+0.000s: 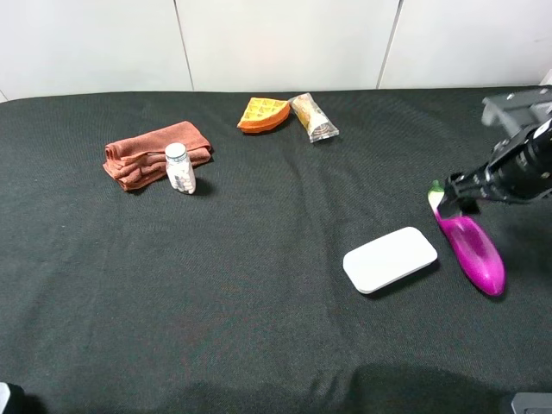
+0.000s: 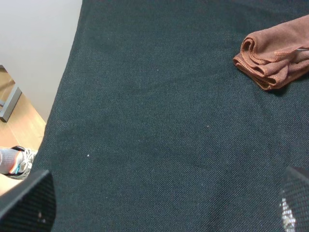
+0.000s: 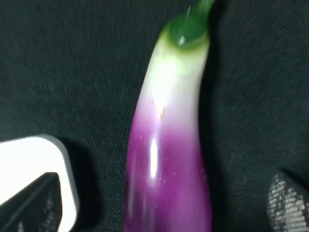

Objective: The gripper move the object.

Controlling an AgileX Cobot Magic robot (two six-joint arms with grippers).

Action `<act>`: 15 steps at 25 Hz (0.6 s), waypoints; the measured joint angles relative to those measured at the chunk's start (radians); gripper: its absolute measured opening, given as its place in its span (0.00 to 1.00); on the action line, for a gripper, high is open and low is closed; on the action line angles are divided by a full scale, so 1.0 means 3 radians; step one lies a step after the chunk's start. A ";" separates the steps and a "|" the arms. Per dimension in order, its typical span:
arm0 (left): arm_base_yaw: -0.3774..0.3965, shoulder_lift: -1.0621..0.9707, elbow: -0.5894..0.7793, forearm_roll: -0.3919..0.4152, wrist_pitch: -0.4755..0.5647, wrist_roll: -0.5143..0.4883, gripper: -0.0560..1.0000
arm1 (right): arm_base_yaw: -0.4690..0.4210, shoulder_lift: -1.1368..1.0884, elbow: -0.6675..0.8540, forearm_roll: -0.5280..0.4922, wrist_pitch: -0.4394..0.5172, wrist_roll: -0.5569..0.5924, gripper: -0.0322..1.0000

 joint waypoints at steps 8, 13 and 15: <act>0.0000 0.0000 0.0000 0.0000 0.0000 0.0000 0.96 | 0.0000 -0.0861 -0.0190 -0.0008 0.0188 0.0691 0.65; 0.0000 0.0000 0.0000 0.0000 0.0000 0.0000 0.96 | 0.0000 -0.1469 -0.0228 -0.0093 0.0362 0.0955 0.65; 0.0000 0.0000 0.0000 0.0000 0.0000 0.0000 0.96 | 0.0000 -0.1742 -0.0228 -0.0157 0.0432 0.1087 0.65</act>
